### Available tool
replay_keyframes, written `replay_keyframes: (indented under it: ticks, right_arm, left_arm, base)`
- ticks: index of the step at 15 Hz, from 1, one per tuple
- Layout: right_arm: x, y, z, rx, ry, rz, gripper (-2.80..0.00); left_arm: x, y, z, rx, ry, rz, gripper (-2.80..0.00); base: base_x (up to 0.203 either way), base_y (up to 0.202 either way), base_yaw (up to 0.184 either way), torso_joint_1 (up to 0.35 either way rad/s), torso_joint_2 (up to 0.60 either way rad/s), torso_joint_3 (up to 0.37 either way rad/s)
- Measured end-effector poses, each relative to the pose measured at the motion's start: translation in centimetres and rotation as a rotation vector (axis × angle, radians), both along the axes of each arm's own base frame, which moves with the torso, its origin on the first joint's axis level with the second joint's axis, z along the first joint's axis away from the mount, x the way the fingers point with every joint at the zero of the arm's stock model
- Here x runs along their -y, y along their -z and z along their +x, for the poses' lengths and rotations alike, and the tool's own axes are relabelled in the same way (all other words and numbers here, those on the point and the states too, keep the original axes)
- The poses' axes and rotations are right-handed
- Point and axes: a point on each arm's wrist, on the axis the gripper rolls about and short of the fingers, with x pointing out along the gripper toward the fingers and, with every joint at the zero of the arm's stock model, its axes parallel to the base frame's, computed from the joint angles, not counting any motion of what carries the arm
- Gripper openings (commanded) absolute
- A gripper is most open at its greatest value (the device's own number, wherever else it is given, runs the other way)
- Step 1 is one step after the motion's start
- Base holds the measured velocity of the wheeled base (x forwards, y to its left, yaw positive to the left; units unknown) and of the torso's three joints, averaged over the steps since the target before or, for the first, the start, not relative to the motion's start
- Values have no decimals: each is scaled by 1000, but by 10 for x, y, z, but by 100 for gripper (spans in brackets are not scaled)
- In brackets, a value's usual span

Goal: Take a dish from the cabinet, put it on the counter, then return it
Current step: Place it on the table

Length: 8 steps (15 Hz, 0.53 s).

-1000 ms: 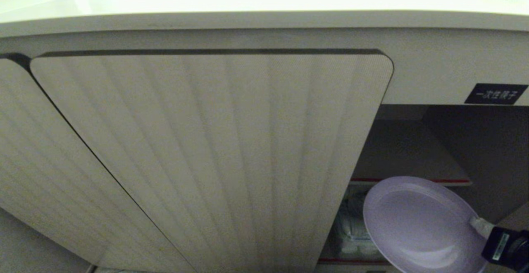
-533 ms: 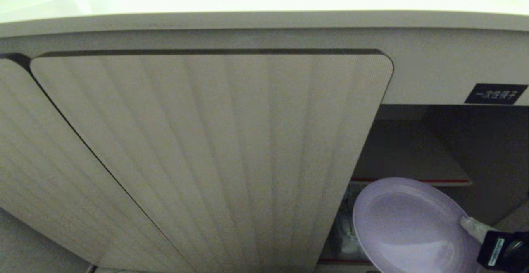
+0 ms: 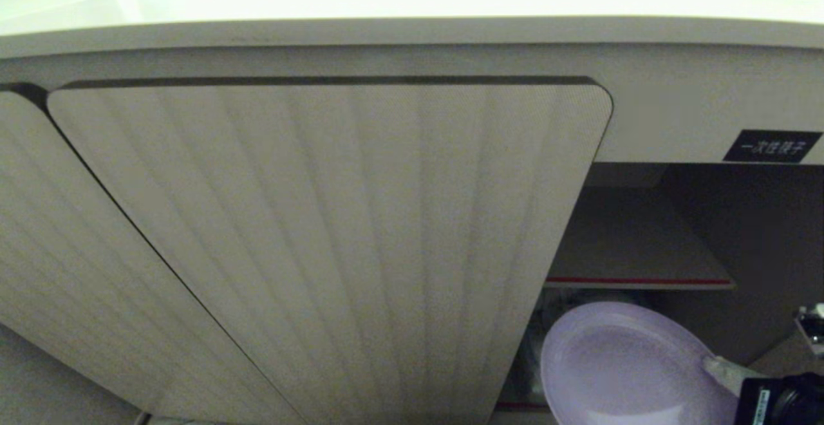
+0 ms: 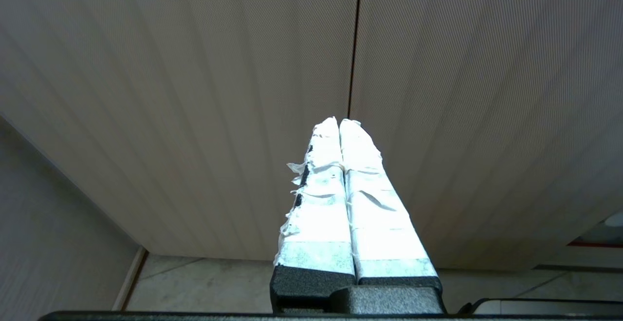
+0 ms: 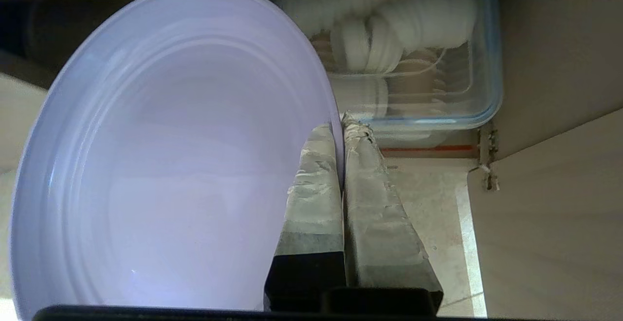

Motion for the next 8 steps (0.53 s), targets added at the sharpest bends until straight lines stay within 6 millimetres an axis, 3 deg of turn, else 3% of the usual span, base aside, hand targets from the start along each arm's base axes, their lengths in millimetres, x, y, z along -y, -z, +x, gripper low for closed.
replay_keyframes:
  ticks: [8]
  right_arm:
    - [-9, 11, -3, -108, -80, -24, -280]
  left_arm:
    - [0, 0, 0, 0, 0, 0, -280]
  base:
    - [0, 0, 0, 0, 0, 0]
